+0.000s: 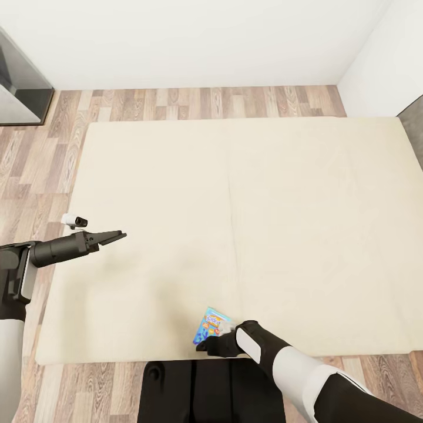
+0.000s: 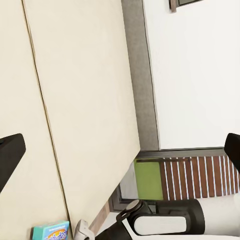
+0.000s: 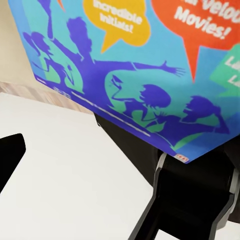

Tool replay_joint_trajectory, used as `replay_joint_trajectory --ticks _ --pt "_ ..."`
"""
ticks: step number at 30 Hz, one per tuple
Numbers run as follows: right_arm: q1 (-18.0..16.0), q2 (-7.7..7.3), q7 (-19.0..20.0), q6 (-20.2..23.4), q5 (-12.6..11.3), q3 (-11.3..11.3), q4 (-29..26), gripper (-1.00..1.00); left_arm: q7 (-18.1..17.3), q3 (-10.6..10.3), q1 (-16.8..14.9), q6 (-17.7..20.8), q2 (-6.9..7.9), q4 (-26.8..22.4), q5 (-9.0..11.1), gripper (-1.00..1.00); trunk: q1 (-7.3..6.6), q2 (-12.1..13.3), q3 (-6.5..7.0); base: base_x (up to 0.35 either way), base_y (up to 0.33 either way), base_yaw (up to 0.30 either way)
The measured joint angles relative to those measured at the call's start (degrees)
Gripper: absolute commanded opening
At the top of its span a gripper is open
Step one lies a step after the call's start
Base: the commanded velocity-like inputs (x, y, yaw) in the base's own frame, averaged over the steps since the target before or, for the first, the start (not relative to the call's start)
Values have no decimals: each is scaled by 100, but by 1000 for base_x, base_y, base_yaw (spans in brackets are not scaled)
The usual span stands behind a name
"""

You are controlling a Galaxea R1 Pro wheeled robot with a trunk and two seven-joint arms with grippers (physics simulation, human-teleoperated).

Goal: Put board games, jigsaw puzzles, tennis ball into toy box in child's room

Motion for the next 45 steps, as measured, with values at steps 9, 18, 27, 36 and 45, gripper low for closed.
replay_joint_trajectory --ticks 9,18,27,36,45 --pt "-2 0 -2 1 6 -5 0 100 0 0 0 0 0 1 0 100 0 0 0 0 0 0" --pt "-8 0 -134 1 0 -6 -3 100 0 0 0 0 0 1 0 100 0 0 0 0 0 0" --pt "-9 0 -190 32 -4 -6 -7 100 0 0 0 0 0 0 0 100 0 0 0 0 0 0" --pt "-9 0 -196 60 -3 -4 -162 100 0 1 0 0 0 1 0 100 0 0 0 0 0 0" --pt "-8 0 -197 320 12 0 -738 100 0 0 0 0 0 1 0 100 0 0 0 0 0 0"
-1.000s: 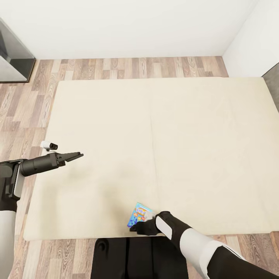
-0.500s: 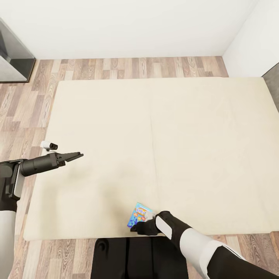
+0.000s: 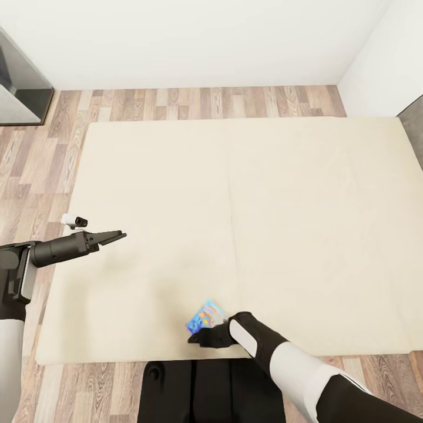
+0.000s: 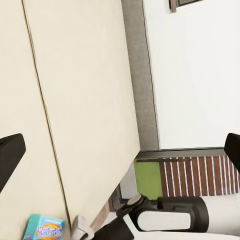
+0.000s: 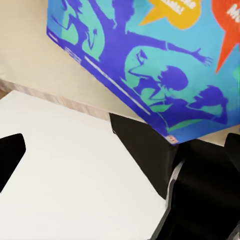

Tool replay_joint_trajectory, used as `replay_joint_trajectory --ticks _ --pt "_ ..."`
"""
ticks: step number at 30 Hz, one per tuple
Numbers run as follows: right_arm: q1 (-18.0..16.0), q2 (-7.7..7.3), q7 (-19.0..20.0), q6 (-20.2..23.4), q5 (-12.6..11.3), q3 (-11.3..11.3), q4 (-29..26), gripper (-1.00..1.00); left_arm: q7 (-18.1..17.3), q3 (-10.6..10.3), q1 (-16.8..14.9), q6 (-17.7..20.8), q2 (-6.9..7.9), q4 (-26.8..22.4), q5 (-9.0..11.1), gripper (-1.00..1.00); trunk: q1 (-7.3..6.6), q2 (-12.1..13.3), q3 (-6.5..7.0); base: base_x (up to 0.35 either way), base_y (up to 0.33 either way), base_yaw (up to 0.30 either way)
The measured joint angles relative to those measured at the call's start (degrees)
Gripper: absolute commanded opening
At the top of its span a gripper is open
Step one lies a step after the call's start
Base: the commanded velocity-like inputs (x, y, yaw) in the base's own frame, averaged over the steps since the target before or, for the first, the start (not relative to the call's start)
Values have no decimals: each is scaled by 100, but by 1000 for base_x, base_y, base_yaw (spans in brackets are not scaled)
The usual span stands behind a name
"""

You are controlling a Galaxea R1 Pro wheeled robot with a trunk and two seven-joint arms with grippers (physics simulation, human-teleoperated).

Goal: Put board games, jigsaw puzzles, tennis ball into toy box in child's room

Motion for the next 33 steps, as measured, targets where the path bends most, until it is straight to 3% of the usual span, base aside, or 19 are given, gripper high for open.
replay_joint_trajectory --ticks 33 --pt "-4 0 -15 460 -18 -20 -363 100 0 4 0 0 0 0 0 100 0 0 0 0 0 0"
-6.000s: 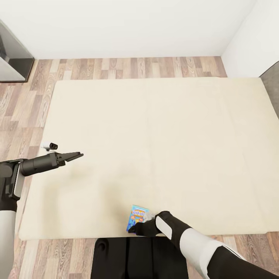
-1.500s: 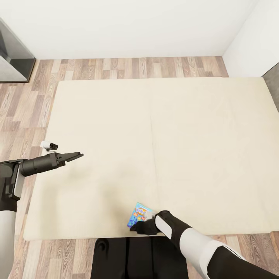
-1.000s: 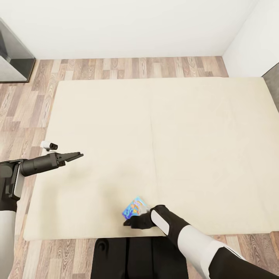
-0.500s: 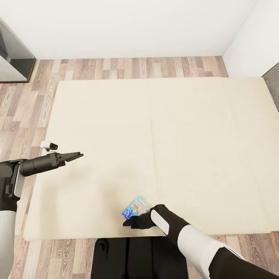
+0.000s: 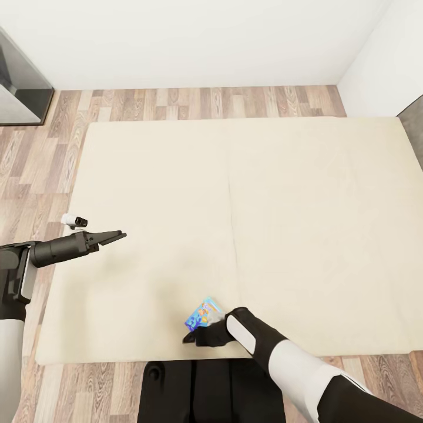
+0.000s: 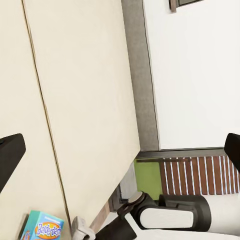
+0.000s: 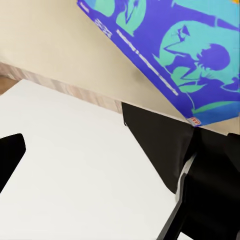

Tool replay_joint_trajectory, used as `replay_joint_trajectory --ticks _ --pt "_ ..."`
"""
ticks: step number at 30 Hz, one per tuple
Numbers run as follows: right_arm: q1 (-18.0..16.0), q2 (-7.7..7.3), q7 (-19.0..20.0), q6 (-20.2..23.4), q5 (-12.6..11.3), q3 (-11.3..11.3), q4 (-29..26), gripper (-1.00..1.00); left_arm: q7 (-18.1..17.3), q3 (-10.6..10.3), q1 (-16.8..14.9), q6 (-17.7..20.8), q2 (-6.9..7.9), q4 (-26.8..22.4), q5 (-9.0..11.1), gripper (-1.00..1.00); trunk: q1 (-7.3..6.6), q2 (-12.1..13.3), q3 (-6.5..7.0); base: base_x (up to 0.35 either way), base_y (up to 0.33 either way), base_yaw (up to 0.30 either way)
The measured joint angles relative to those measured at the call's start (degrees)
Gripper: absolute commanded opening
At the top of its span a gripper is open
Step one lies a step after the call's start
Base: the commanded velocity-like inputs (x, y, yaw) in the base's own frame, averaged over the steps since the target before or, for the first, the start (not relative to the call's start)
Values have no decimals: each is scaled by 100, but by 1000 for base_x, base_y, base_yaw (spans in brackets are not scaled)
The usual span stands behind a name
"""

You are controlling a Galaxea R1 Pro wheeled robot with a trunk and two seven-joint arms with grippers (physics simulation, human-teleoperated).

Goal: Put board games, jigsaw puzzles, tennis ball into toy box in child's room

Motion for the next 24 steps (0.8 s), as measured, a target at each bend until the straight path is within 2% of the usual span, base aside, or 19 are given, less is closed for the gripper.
replay_joint_trajectory --ticks 5,7,9,14,18,24 --pt "-23 0 -30 275 -12 -92 -235 100 0 4 0 0 2 0 0 100 0 0 0 0 0 0" --pt "-31 0 -89 352 -18 -245 -280 100 0 4 0 0 2 0 0 100 0 0 0 0 0 0" --pt "-37 0 -175 428 -17 -497 -325 100 0 4 0 0 2 0 0 100 0 0 0 0 0 0" --pt "-40 0 -292 606 -16 -786 -350 100 0 5 0 0 1 0 0 100 0 0 0 0 0 0" --pt "-40 0 -348 687 -10 -902 -355 100 0 5 0 0 0 -2 0 100 0 0 0 0 0 0" --pt "-41 -12 -370 724 -14 -962 -350 100 0 5 0 0 1 -2 0 100 0 0 0 0 0 0"
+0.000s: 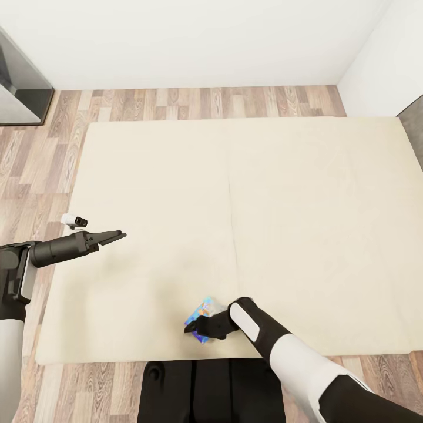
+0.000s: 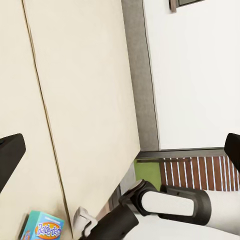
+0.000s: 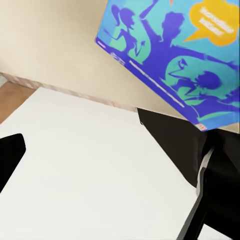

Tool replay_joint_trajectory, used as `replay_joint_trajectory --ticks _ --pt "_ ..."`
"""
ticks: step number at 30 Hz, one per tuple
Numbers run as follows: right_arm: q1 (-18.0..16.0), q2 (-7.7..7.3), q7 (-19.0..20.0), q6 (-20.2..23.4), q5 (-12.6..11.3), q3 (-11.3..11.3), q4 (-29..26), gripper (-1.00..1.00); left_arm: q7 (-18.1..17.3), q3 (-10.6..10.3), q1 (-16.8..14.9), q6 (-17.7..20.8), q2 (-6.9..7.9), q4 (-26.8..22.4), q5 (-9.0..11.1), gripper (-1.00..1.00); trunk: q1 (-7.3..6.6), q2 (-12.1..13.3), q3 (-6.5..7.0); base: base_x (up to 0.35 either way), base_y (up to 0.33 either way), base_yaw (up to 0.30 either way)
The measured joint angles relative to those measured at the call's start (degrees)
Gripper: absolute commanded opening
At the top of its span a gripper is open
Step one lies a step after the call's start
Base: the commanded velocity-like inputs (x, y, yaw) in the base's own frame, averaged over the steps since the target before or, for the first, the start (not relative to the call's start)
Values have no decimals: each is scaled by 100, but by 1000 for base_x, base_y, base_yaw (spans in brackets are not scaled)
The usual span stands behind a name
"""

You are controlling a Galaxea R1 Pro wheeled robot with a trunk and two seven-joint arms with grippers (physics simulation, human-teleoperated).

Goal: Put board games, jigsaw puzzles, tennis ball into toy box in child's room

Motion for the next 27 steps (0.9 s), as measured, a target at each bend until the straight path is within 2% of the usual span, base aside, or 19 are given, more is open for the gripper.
replay_joint_trajectory --ticks 5,12,21,27 --pt "0 -86 -11 9 -8 -40 9 100 0 11 0 0 0 1 0 100 0 0 0 0 0 0" --pt "-7 -195 -35 17 4 -326 11 100 0 25 0 0 0 1 0 100 0 0 0 0 0 0" --pt "-30 -355 -199 13 30 -428 -2 100 0 26 0 0 0 1 0 100 0 0 0 0 0 0" --pt "-44 -383 -236 -23 52 -448 -34 100 0 26 0 0 0 1 0 100 0 0 0 0 0 0"
